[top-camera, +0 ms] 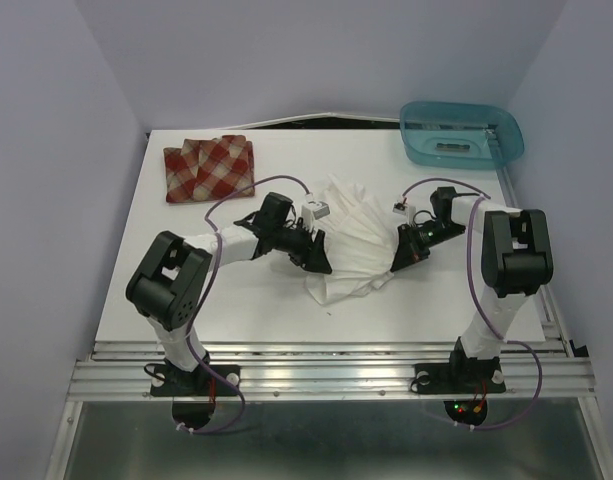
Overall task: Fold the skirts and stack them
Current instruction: Fold the skirt
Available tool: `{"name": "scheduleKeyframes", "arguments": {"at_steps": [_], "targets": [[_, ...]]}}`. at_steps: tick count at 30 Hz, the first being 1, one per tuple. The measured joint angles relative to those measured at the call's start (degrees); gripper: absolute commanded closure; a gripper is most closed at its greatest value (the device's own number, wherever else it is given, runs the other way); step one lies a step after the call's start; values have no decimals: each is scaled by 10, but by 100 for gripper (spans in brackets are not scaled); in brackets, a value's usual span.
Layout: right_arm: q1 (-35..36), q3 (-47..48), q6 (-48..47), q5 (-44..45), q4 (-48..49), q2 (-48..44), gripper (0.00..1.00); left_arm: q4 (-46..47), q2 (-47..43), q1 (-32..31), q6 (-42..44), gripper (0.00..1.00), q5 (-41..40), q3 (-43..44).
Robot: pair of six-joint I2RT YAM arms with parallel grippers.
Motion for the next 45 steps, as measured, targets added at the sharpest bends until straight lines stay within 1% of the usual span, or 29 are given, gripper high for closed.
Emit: {"name": "scheduleKeyframes", "arguments": {"at_steps": [2,3,5,6,8,11,14,18,20,22,25,31,35,36,38,39,42,45], "targets": [[0,0,-2,0,0,0,96,10,5,-5,-12,49,0,-6],[0,0,-3,0,0,0,96,14,7,-7,-17,59,0,-7],[0,0,-3,-1,0,1,96,20,11,-9,-26,74,-1,-9],[0,-1,-5,-1,0,1,96,21,12,-11,-30,86,-1,-9],[0,-2,-10,-2,0,1,96,23,12,-11,-33,99,-4,-8],[0,-5,-19,-2,-3,2,96,10,11,-10,-28,100,-18,15],[0,-5,-31,-2,-5,6,96,-23,11,-7,-13,100,-44,79],[0,-5,-47,-4,-13,12,97,-60,13,-3,22,100,-85,217],[0,-5,-53,-17,-15,13,97,-72,31,-4,38,100,-94,279],[1,-3,-58,-29,-16,13,97,-88,74,-12,53,100,-101,345],[1,-3,-68,-28,-21,13,97,-100,128,-16,68,100,-111,389],[2,-3,-85,-25,-35,26,98,-129,278,-15,90,100,-143,498],[7,-3,-93,-25,-35,28,97,-162,343,-23,101,66,-161,584],[8,-3,-94,-25,-35,28,98,-175,357,-26,105,51,-168,609],[12,-4,-96,-20,-39,28,98,-199,372,-33,110,38,-196,649],[16,-6,-96,-17,-39,27,97,-214,375,-33,113,24,-210,669],[29,-9,-99,-10,-42,21,95,-249,367,-27,121,22,-247,707],[48,-9,-105,-9,-52,14,88,-288,330,-8,127,21,-289,707]]}}
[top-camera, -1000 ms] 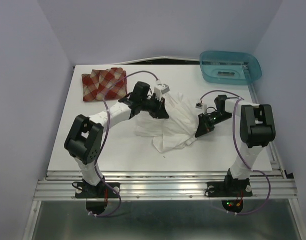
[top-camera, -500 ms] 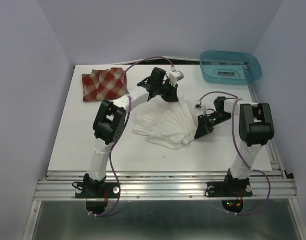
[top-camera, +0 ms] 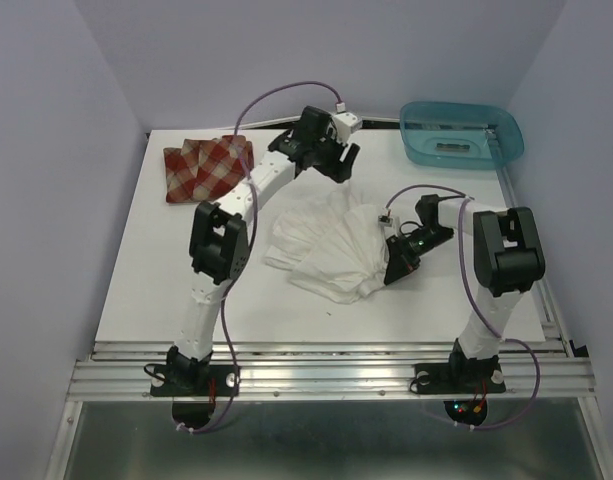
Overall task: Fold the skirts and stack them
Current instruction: Fold the skirt
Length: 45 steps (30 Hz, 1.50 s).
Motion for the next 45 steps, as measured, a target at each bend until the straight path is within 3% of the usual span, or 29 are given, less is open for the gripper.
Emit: {"name": "scheduleKeyframes", "arguments": {"at_steps": [5,6,9,14,18,23,26,27,29,38,45], "targets": [[34,0,3,-19,-17,-18,83,-41,-155,46,42,9,-95,-99],[41,0,10,-32,-17,-25,72,-41,-180,50,49,1,-109,-117],[59,0,22,-74,-20,-44,52,-50,-292,54,68,1,-144,-182],[54,21,16,-95,-76,-48,46,-23,-419,41,85,1,-148,-289],[-27,110,2,-94,-149,-43,45,21,-466,33,89,1,-146,-407],[-102,202,47,-82,-144,-37,43,41,-492,-23,112,1,-207,-526],[-99,182,104,-58,-93,-38,47,48,-509,-83,138,19,-237,-568],[-96,171,111,-53,-79,-37,48,47,-512,-101,145,19,-239,-572],[-91,146,129,-45,-60,-33,48,52,-515,-131,165,25,-237,-571],[-72,36,195,-60,15,7,48,62,-447,-213,241,24,-162,-513],[-57,28,241,-64,61,38,52,41,-361,-228,358,26,-85,-472]]}}
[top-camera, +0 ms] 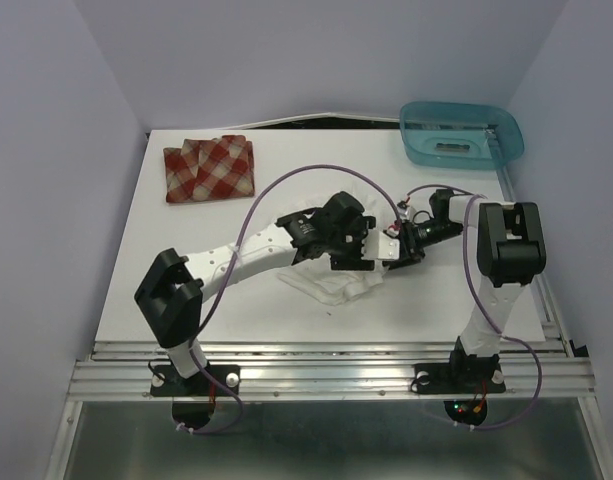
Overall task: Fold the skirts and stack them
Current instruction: Fold the skirt
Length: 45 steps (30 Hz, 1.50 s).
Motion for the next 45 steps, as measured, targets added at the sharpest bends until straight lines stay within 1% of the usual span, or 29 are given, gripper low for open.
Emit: {"name": "scheduleKeyframes", "arguments": {"at_steps": [3,6,9,13,16,22,25,26,29,30,31,33,34,38,40,45], "targets": [[0,0,21,0,22,14,55,-8,18,2,76,27,23,9],[0,0,36,0,37,19,62,-26,28,2,170,29,44,16],[0,0,47,-3,49,20,66,-57,54,2,247,30,61,47],[0,-9,58,-9,65,19,74,-87,98,2,326,30,89,92],[0,-24,66,-13,76,19,79,-100,114,1,363,30,100,103],[0,-41,71,-20,81,5,80,-110,165,-6,421,25,99,118],[0,-45,72,-24,81,-10,80,-108,184,-7,439,25,97,118],[0,-46,72,-26,81,-14,80,-106,185,-7,445,27,97,118],[2,-46,71,-35,81,-22,76,-100,186,-8,459,53,94,118],[2,-46,70,-38,81,-23,72,-98,187,-8,465,64,92,118],[2,-46,68,-39,80,-23,66,-98,191,-8,466,81,91,120],[3,-46,63,-42,76,-23,64,-98,200,-7,469,92,87,124],[3,-46,62,-43,76,-23,64,-97,205,-7,467,100,85,125],[3,-61,56,-40,75,-32,60,-101,208,-3,464,100,82,125],[3,-66,53,-34,71,-33,60,-101,207,-3,464,100,83,124],[3,-67,50,-18,71,-35,64,-104,201,0,463,100,82,116]]}}
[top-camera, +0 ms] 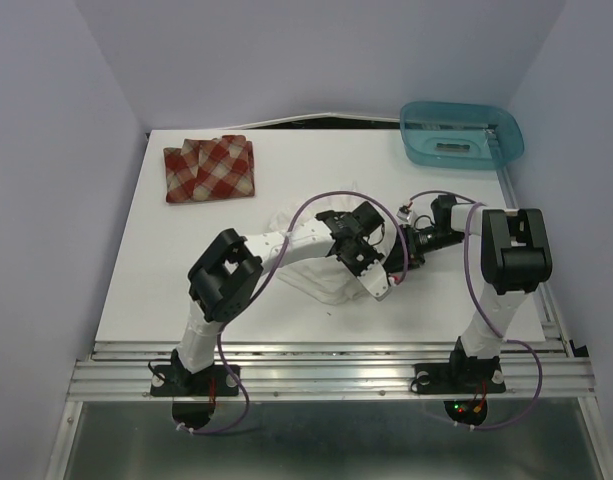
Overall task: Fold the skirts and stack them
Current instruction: Fold the skirt
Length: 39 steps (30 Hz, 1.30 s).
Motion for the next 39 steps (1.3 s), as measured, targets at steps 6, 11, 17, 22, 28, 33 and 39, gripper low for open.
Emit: {"name": "scheduleKeyframes", "arguments": {"at_steps": [6,11,17,22,28,33,39], "targets": [[0,0,1,13,0,-2,65,-7,-18,0,-4,100,-1,-3],[0,0,12,17,7,-2,82,-11,-27,0,-7,100,-1,-3],[0,0,23,17,27,-2,99,-13,-27,0,-14,100,-5,-3],[0,-7,24,16,37,-6,92,-45,-13,13,-34,100,-14,48],[0,-9,22,10,37,-10,88,-47,-4,36,-44,100,-18,89],[0,-9,22,10,37,-10,80,-57,-4,41,-44,100,-23,89],[0,-9,20,10,37,-10,99,-59,-4,41,-45,100,-25,89]]}}
